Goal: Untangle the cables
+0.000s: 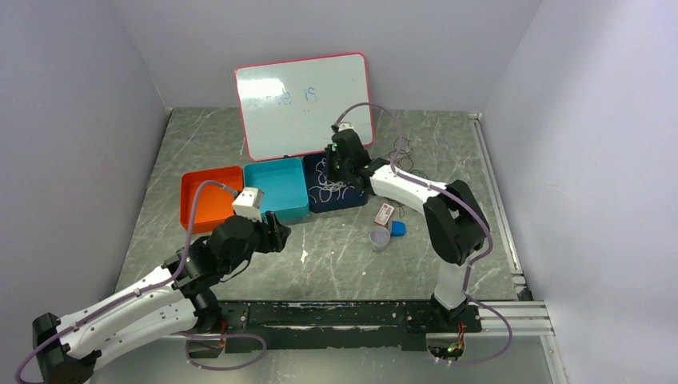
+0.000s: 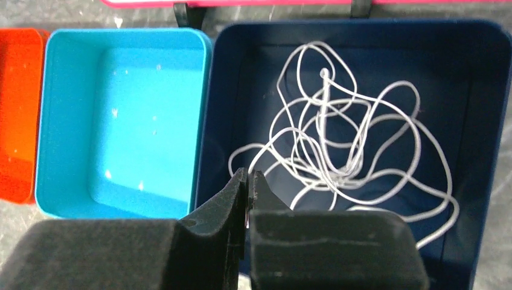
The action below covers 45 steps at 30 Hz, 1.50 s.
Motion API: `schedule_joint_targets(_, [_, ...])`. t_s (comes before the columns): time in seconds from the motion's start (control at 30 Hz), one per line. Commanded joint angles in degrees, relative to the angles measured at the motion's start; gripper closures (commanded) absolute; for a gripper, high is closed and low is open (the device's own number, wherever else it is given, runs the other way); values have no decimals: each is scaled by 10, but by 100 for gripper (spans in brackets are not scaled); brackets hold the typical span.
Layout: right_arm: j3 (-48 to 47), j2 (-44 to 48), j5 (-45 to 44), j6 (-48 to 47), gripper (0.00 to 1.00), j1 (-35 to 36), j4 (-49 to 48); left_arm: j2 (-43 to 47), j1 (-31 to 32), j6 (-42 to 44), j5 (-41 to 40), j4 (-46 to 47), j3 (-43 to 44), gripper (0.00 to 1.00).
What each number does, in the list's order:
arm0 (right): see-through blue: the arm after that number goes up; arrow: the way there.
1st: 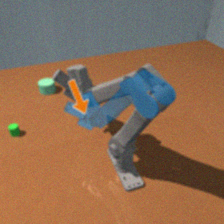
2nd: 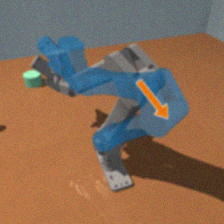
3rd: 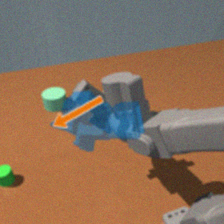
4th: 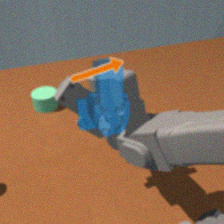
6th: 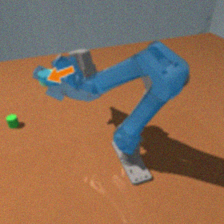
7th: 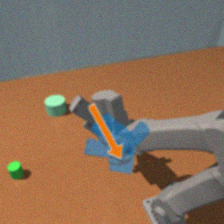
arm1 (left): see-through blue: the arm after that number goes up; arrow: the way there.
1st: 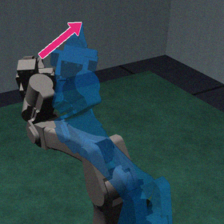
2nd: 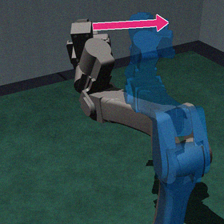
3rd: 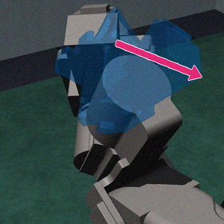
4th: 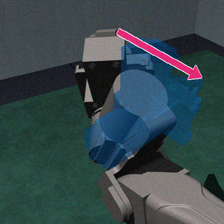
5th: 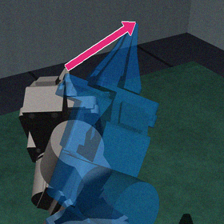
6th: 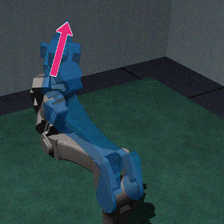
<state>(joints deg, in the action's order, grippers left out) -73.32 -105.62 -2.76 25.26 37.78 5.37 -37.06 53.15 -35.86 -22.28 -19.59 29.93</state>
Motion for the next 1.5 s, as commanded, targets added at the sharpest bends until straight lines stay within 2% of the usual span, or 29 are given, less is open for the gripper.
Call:
schedule_joint_targets(0.0, [-27, -41, 9, -11, 96, -3, -24, 7, 4, -3, -11, -5, -1, 36])
schedule_joint_targets(0.17, [-25, -63, 17, -18, 94, -2, -20, 10, 4, -5, -12, -9, -2, 36])
schedule_joint_targets(0.3, [0, -41, 20, -16, 84, -2, -26, 15, 4, -7, -15, -12, -5, 35])
schedule_joint_targets(0.53, [0, 17, 17, -32, 57, -2, -1, 3, 4, -2, -12, -2, -4, 35])
schedule_joint_targets(0.7, [5, 61, 6, -45, 49, -2, 28, -5, 4, 1, -11, 7, -3, 35])
schedule_joint_targets(1.0, [67, 184, -81, -78, 46, -8, 96, -18, 4, 8, -1, 19, -1, 35])
schedule_joint_targets(1.2, [130, 283, -135, -85, 46, -47, 168, -31, 4, 18, 4, 33, 1, 33])
schedule_joint_targets(1.33, [185, 322, -103, -94, 48, -114, 189, -45, 4, 26, 12, 45, 3, 33])
schedule_joint_targets(1.47, [177, 282, -68, -145, 49, -150, 223, -58, 5, 30, 21, 53, 5, 33])
